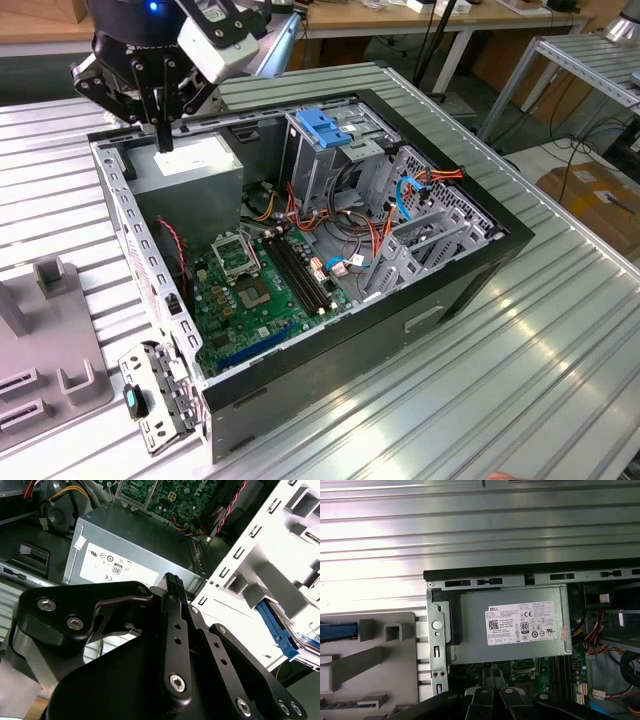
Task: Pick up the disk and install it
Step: 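Reach for the disk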
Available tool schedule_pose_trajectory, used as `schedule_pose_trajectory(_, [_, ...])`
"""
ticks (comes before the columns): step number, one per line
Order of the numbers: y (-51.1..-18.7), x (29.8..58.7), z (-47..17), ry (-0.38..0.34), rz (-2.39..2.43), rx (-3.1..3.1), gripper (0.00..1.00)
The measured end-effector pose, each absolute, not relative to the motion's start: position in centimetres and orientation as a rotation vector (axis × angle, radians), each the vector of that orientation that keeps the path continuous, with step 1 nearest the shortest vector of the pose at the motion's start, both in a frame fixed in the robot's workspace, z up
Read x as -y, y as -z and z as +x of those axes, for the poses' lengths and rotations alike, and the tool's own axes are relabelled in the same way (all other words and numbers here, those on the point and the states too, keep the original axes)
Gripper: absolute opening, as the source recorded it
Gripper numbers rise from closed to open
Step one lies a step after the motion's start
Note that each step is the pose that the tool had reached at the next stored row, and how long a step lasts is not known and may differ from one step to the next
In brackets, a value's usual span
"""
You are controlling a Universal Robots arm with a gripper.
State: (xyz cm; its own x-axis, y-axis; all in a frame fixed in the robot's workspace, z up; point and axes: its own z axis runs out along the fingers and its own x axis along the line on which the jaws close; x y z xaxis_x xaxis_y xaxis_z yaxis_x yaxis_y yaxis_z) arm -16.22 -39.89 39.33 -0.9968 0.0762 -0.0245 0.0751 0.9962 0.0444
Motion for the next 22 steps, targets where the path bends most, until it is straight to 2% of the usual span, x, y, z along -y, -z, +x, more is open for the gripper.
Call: schedule_pose_trajectory(22, [-39.3,39.9,-17.3,-0.068,0.118,-3.112,0.11])
